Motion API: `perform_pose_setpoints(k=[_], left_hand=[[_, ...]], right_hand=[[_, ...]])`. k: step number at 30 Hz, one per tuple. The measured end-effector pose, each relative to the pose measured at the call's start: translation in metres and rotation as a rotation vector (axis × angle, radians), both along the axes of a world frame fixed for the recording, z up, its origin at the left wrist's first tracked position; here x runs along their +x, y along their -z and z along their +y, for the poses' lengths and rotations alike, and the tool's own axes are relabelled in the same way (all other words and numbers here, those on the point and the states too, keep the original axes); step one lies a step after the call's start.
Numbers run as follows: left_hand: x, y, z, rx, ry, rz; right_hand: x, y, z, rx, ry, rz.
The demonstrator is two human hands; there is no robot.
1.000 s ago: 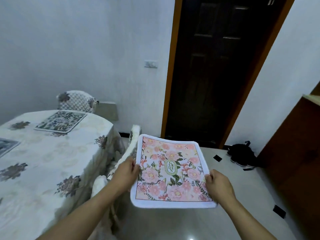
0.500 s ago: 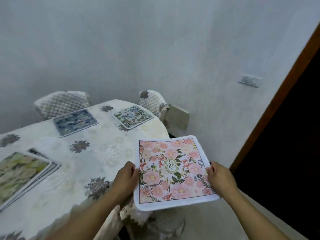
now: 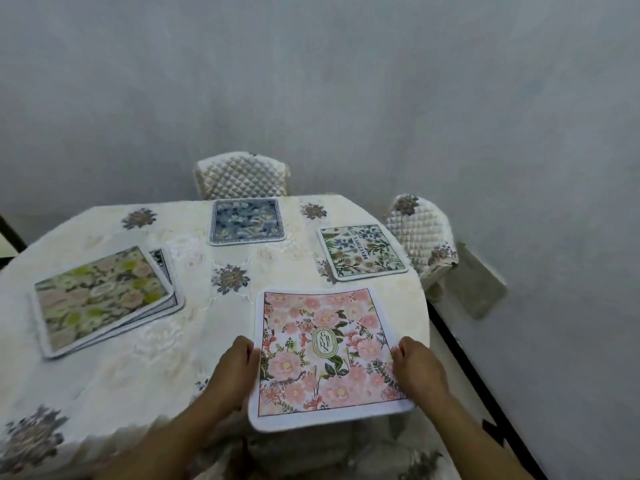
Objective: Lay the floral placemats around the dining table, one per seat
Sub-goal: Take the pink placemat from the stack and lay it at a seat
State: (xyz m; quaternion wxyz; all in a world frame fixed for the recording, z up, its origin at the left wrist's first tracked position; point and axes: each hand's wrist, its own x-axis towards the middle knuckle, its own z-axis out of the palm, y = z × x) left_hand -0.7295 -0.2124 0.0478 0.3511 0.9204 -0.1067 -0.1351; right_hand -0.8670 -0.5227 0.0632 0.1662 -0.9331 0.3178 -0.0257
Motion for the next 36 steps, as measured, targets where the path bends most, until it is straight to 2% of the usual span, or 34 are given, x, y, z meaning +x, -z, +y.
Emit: perform_pose_setpoints(k=[13,20,31,33,36], left_hand=[[0.076,0.094,-0.043,0.166,-0.326,0.095],[0.092,0.131,-0.065,0.333,-0.341,0.033],[0.090,0.140,-0.082,0.425,-0.419,-0.015],[0.083,0.138,-0.085,0.460,-0.383,-0.057],[0.064,0.141,-0.090,0.516,-0.268,-0.081]], right_hand=[[0.147,0.107,-0.050,0.136,-0.247,0.121],[0.151,0.151,-0.068,0.155,-0.260,0.116],[0.156,0.161,-0.078,0.117,-0.273,0.197],[0.158,0.157,-0.077,0.098,-0.263,0.183],[0.154,0.156,-0.071,0.030,-0.373,0.196]])
